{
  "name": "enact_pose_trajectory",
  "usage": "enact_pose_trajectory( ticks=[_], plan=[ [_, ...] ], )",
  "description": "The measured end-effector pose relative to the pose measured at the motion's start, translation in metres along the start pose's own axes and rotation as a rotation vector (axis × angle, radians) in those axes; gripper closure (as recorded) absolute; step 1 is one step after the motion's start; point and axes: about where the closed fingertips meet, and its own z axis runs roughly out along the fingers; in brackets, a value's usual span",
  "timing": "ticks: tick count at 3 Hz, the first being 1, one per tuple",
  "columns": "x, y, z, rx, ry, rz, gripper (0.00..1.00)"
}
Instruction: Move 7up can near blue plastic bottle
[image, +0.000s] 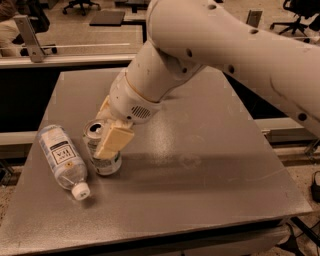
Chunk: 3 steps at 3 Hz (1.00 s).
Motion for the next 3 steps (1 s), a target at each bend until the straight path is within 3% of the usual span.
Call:
enact_pose_trajectory(
  ticks=[1, 2, 3],
  plan=[
    [0.0045, 0.0003, 0.0037, 0.000, 0.010, 0.001, 0.31],
    [0.0054, 0.0018, 0.0030, 0.001, 0.005, -0.003, 0.00],
    [0.0054, 0.0018, 0.0030, 0.001, 0.005, -0.003, 0.00]
  ],
)
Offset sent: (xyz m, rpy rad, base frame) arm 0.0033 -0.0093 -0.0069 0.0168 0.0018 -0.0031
